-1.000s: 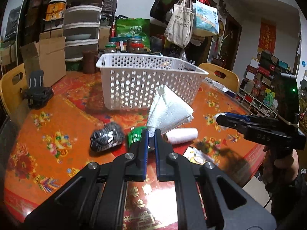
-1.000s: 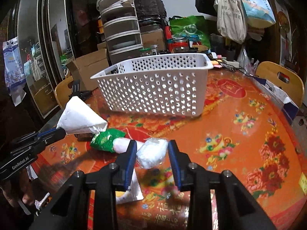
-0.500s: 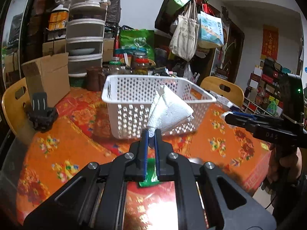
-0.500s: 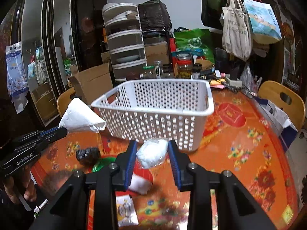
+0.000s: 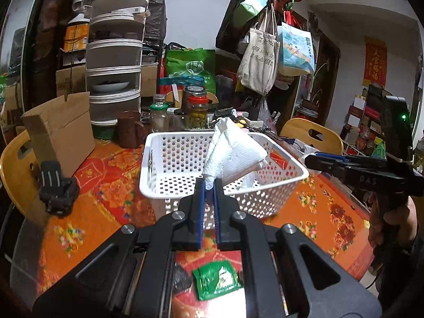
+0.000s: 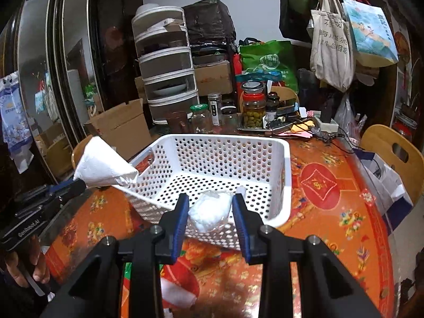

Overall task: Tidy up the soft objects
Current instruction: 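Carry the white cloth and white wrapped item into the basket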

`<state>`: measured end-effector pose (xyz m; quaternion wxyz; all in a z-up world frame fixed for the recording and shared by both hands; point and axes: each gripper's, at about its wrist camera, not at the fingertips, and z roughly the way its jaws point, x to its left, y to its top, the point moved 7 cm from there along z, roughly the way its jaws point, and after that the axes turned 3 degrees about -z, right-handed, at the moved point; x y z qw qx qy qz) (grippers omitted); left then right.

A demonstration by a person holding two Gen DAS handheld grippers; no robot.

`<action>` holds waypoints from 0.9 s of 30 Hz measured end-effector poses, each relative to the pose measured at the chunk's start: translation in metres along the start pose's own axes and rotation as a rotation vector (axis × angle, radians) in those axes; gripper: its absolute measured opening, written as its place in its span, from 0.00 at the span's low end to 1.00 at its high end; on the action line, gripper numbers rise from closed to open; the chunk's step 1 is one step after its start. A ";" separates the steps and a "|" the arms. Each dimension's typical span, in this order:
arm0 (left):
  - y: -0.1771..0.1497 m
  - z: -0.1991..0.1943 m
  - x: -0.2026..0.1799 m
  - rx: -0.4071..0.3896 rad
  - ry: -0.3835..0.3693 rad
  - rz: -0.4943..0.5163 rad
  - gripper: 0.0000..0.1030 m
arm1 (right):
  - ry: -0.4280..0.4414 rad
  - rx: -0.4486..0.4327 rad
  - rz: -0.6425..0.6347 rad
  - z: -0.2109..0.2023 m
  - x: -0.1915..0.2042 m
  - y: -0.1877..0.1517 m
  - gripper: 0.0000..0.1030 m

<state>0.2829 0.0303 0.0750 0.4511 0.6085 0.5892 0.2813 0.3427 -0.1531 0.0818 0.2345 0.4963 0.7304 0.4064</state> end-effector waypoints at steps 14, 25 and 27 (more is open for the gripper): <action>0.047 0.083 0.006 0.118 0.050 -0.021 0.05 | -0.048 0.138 0.003 0.077 -0.022 0.022 0.32; 0.039 0.166 0.022 0.271 0.097 -0.041 0.05 | -0.065 0.234 0.041 0.133 -0.040 0.021 0.32; 0.034 0.173 0.025 0.282 0.101 -0.044 0.05 | -0.070 0.249 0.037 0.141 -0.042 0.019 0.32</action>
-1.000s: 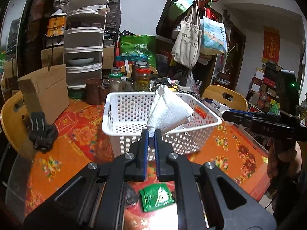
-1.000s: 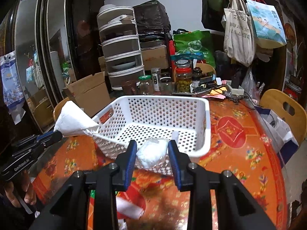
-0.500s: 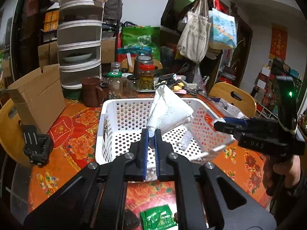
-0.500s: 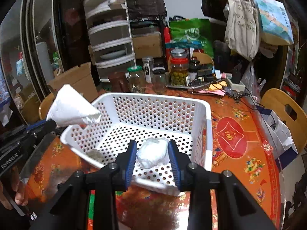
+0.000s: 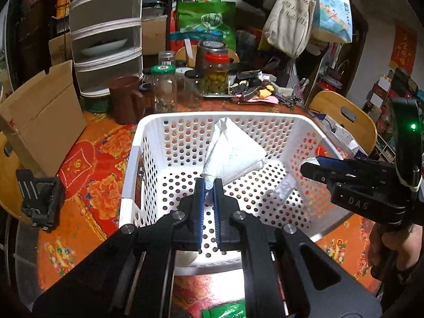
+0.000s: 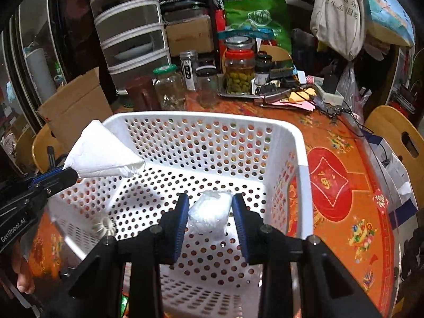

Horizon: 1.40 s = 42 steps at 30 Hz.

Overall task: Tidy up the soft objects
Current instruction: 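Carry the white cloth and white wrapped item into the basket, then open both grippers to drop the items into the basket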

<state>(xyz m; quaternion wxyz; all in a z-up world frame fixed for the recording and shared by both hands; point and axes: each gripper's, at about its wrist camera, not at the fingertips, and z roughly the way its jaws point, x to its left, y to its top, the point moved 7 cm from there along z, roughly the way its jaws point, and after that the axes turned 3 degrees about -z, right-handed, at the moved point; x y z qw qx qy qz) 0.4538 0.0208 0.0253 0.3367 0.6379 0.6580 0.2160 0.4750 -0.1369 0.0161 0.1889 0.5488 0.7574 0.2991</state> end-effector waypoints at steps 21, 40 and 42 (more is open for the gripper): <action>-0.019 0.032 0.010 0.054 0.003 -0.016 0.07 | 0.007 0.023 0.023 0.018 -0.001 -0.003 0.33; -0.013 -0.016 0.001 -0.067 -0.024 0.001 0.89 | -0.011 -0.068 0.009 -0.028 0.002 -0.005 0.72; -0.016 -0.025 0.001 -0.073 -0.028 0.006 0.89 | -0.011 -0.081 0.007 -0.036 0.004 -0.007 0.73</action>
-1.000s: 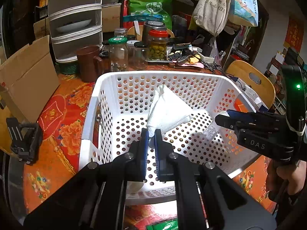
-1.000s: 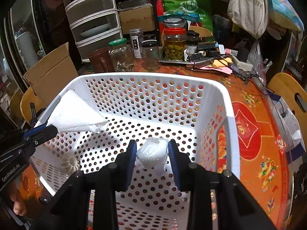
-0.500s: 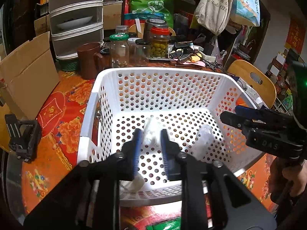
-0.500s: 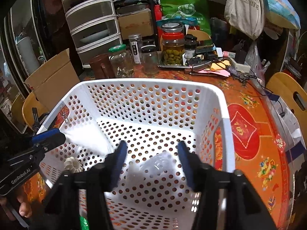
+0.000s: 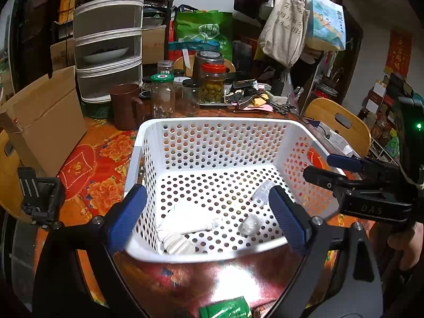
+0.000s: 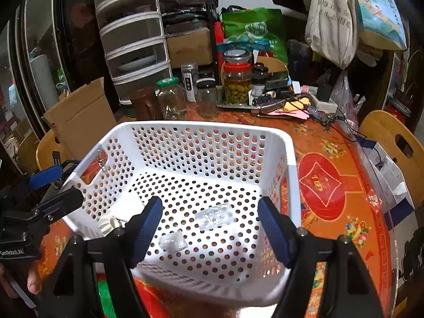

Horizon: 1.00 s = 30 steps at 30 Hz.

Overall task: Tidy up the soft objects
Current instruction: 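Open both grippers to drop the items into the basket, then move the left gripper to the black knit item while the right approaches the printed card packet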

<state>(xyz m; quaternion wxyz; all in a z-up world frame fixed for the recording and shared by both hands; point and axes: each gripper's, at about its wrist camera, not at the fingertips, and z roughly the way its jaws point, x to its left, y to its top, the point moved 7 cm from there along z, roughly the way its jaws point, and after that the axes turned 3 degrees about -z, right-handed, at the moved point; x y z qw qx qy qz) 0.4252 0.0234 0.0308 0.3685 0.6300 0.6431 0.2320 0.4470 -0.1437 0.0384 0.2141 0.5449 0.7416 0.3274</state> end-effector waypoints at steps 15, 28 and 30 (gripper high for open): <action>-0.048 -0.106 0.003 -0.096 0.034 0.026 0.94 | -0.016 -0.082 -0.021 -0.057 0.019 -0.031 0.75; -0.115 -0.148 0.043 -0.095 0.082 -0.059 0.96 | 0.054 -0.122 -0.013 -0.110 0.048 -0.122 0.84; -0.125 -0.145 0.050 -0.075 0.074 -0.081 0.96 | 0.067 -0.113 -0.009 -0.112 0.054 -0.139 0.84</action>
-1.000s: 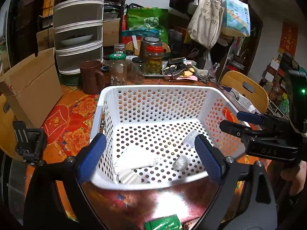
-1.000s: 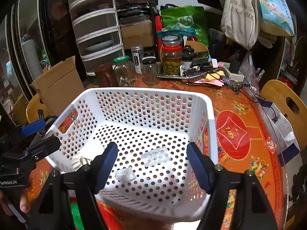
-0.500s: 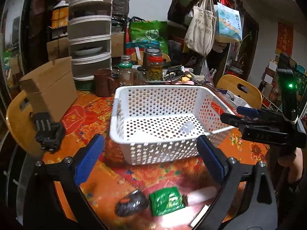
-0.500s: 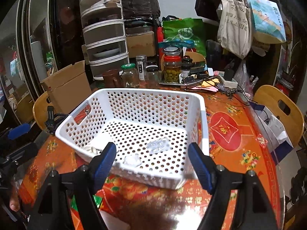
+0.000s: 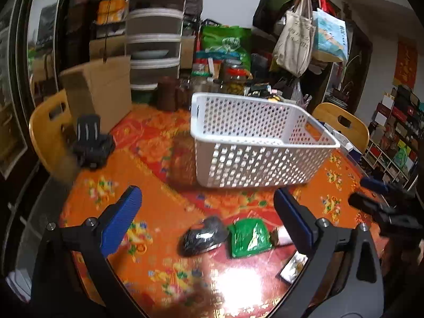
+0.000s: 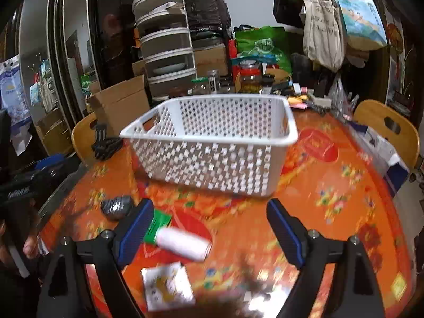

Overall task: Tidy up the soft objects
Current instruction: 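Move the left gripper to the black knit item while the right approaches the printed card packet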

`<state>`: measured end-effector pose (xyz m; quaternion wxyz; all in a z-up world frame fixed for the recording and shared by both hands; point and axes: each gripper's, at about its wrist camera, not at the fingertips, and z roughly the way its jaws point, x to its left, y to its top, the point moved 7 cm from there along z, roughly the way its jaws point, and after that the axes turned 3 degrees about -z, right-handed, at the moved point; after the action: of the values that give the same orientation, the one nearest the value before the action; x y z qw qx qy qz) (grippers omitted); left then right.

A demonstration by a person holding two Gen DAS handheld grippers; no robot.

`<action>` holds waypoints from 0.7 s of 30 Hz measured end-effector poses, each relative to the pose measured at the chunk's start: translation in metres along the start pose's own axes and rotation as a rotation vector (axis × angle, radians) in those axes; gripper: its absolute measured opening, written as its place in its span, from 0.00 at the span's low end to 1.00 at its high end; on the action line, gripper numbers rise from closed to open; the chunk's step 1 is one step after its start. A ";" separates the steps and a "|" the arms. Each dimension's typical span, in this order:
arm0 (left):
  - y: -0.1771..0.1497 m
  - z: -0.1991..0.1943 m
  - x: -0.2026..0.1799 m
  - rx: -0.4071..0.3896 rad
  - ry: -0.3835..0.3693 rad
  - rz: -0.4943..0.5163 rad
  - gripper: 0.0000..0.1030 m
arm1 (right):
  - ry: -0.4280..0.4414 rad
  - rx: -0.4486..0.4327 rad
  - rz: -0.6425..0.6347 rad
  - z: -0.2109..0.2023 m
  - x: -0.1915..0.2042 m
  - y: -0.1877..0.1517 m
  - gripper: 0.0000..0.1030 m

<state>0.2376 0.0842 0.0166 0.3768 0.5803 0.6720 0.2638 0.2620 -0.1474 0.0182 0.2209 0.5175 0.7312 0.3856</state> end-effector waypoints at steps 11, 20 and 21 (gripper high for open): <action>-0.062 0.066 0.030 0.186 0.053 -0.052 0.96 | 0.046 0.047 0.018 0.001 0.032 -0.089 0.84; -0.081 0.103 0.035 0.253 0.070 -0.053 0.96 | 0.061 0.137 -0.067 0.035 0.059 -0.114 0.74; -0.081 0.103 0.035 0.255 0.068 -0.055 0.96 | 0.058 0.150 -0.070 0.038 0.060 -0.116 0.71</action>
<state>0.2730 0.0950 -0.1141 0.2841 0.5957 0.7280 0.1856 0.1991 -0.0988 -0.0921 0.1737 0.4953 0.7819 0.3364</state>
